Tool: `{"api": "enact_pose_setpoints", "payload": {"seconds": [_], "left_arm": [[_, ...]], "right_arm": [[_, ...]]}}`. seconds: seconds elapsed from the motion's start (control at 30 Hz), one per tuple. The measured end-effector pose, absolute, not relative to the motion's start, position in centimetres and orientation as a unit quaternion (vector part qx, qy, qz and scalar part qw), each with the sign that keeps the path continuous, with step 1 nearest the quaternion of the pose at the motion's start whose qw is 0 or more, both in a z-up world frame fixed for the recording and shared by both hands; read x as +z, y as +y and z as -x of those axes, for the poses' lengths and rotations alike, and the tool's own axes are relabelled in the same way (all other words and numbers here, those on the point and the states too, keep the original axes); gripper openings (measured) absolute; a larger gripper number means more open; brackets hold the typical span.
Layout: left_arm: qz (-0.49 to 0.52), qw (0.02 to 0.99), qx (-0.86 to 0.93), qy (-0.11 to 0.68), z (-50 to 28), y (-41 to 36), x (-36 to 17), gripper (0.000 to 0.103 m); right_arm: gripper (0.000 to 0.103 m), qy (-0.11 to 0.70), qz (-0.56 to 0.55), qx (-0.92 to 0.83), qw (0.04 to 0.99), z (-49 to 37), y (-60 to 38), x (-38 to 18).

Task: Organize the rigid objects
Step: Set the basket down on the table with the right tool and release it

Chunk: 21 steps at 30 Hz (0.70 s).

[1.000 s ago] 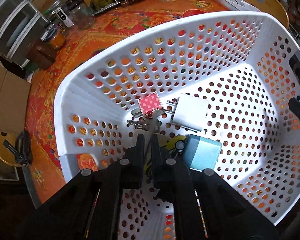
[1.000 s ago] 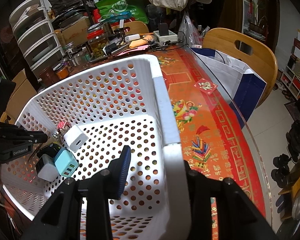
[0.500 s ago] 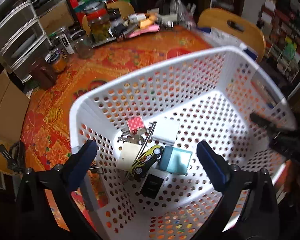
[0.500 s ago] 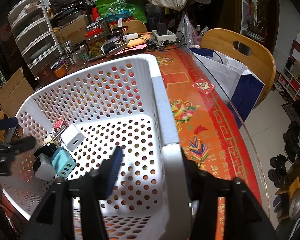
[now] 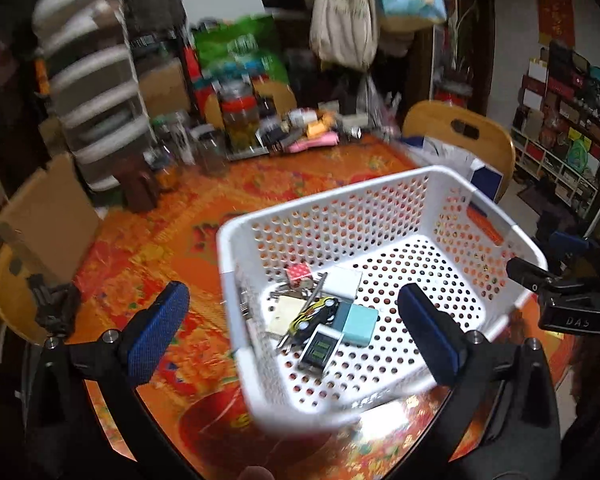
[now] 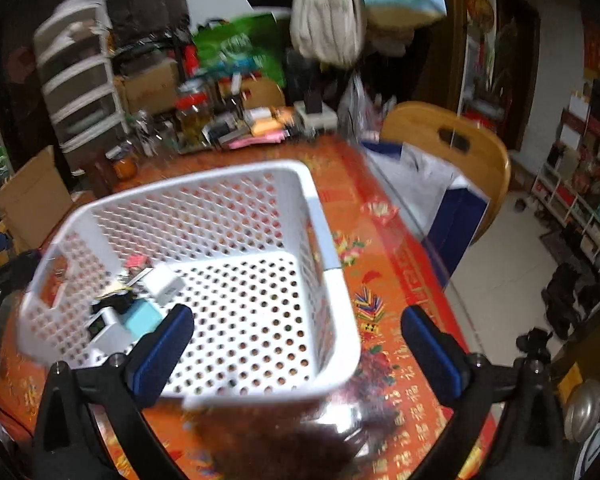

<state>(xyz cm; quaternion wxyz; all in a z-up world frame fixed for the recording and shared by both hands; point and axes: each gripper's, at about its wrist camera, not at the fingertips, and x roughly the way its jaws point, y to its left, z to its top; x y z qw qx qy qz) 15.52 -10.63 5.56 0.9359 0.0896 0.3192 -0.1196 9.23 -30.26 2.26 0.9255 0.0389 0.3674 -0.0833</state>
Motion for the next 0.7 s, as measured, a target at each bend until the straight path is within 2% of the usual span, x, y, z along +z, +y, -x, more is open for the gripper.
{"api": "enact_pose_setpoints", "payload": {"seconds": [0.27, 0.53, 0.7], "left_arm": [[-0.087, 0.966, -0.101, 0.221, -2.3, -7.4, 9.3, 0.103], [-0.034, 0.987, -0.084, 0.131, 12.5, -2.3, 11.3, 0.103], [-0.026, 0.990, -0.075, 0.116, 16.0, -1.4, 11.8, 0.103]], "right_arm": [[0.103, 0.324, 0.008, -0.053, 0.944, -1.0, -23.4, 5.8], [0.103, 0.191, -0.002, -0.061, 0.980, 13.3, -20.4, 10.7], [0.103, 0.170, -0.001, -0.073, 0.983, 17.0, -20.1, 11.6]]}}
